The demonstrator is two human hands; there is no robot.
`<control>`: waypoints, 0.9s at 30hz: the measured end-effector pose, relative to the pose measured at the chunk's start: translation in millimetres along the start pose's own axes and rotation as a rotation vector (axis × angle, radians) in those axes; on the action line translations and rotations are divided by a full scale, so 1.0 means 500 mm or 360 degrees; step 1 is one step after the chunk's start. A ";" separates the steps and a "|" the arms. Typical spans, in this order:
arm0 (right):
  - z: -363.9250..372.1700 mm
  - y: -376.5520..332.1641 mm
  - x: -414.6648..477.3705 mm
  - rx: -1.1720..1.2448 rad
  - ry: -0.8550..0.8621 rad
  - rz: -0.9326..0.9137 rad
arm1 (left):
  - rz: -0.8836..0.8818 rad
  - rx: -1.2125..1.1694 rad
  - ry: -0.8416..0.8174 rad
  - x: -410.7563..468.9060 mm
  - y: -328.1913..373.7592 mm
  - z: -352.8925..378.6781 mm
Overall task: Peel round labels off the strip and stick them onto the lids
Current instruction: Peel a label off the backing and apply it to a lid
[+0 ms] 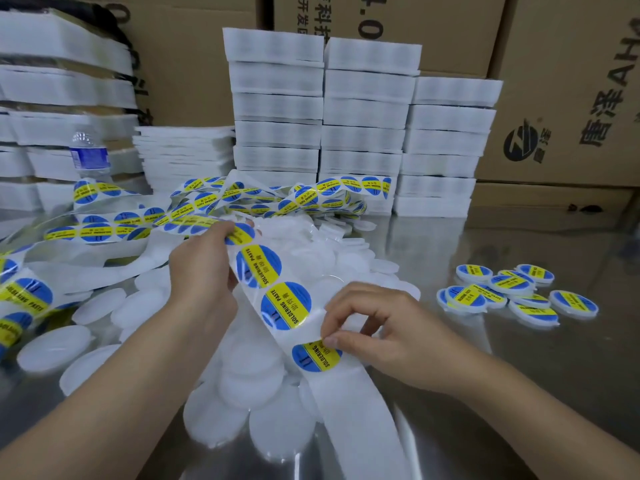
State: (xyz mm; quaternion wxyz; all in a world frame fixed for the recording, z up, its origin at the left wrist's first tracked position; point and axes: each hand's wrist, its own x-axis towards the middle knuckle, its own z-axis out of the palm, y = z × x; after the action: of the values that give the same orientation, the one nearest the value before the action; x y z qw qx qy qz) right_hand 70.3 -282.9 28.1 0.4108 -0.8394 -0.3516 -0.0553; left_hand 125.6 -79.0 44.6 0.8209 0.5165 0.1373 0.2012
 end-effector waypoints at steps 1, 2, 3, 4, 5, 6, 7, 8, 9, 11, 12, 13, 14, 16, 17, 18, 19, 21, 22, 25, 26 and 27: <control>-0.003 0.000 0.001 0.0018 -0.0026 0.0010 | 0.0012 0.0036 0.0045 0.008 -0.003 -0.004; -0.007 0.001 0.001 0.0029 -0.0046 0.0019 | 0.0021 0.0033 0.0092 0.012 -0.005 -0.005; -0.011 0.002 0.001 0.0040 -0.0069 0.0019 | 0.0015 -0.0005 0.0131 0.015 -0.005 -0.005; -0.017 0.003 0.001 0.0060 -0.0108 0.0023 | 0.0003 -0.0060 0.0160 0.013 -0.004 -0.004; -0.023 0.003 0.001 0.0098 -0.0171 0.0030 | -0.0003 -0.0117 0.0185 0.009 -0.003 -0.004; -0.030 0.003 0.000 0.0156 -0.0257 0.0038 | 0.0000 -0.0170 0.0204 0.008 -0.002 -0.003; -0.036 0.001 -0.001 0.0237 -0.0355 0.0044 | 0.0009 -0.0217 0.0201 0.007 -0.003 -0.002; -0.042 0.001 -0.002 0.0347 -0.0445 0.0049 | 0.0028 -0.0243 0.0175 0.004 -0.004 -0.001; -0.049 0.002 -0.003 0.0487 -0.0507 0.0052 | 0.0061 -0.0243 0.0141 0.002 -0.005 0.001; -0.062 0.010 -0.005 0.0832 -0.0531 0.0052 | 0.0169 -0.0159 0.0082 0.001 -0.009 0.003; -0.069 0.016 -0.005 0.0996 -0.0495 0.0047 | 0.0226 -0.0089 0.0057 0.001 -0.011 0.004; -0.076 0.022 -0.004 0.1146 -0.0433 0.0035 | 0.0270 -0.0020 0.0029 0.001 -0.012 0.004; -0.081 0.027 -0.003 0.1296 -0.0361 0.0028 | 0.0302 0.0041 -0.0009 0.000 -0.013 0.003; -0.090 0.038 0.005 0.1539 -0.0140 0.0069 | 0.0335 0.0161 -0.0105 -0.001 -0.014 0.005; -0.094 0.045 0.011 0.1574 0.0051 0.0129 | 0.0354 0.0226 -0.0165 -0.004 -0.015 0.007; -0.096 0.054 0.017 0.1507 0.0285 0.0213 | 0.0381 0.0299 -0.0243 -0.009 -0.015 0.010; -0.099 0.067 0.023 0.1330 0.0521 0.0307 | 0.0398 0.0373 -0.0346 -0.015 -0.017 0.015; -0.099 0.101 0.031 0.0753 0.0890 0.0517 | 0.0381 0.0474 -0.0648 -0.030 -0.024 0.021; -0.096 0.120 0.034 0.0447 0.0982 0.0581 | 0.0347 0.0495 -0.0817 -0.039 -0.028 0.023; -0.087 0.166 0.028 -0.0233 0.0873 0.0668 | 0.0247 0.0554 -0.1183 -0.053 -0.041 0.021; -0.085 0.178 0.025 -0.0390 0.0774 0.0712 | 0.0226 0.0590 -0.1250 -0.054 -0.044 0.021; -0.083 0.186 0.023 -0.0500 0.0678 0.0769 | 0.0204 0.0623 -0.1291 -0.054 -0.048 0.020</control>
State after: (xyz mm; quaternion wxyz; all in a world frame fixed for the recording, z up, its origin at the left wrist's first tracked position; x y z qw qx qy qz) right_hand 146.2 -345.3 -0.9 0.3421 -0.9208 -0.0367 -0.1836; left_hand 110.7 -108.8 27.8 0.6812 0.7064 -0.1921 0.0031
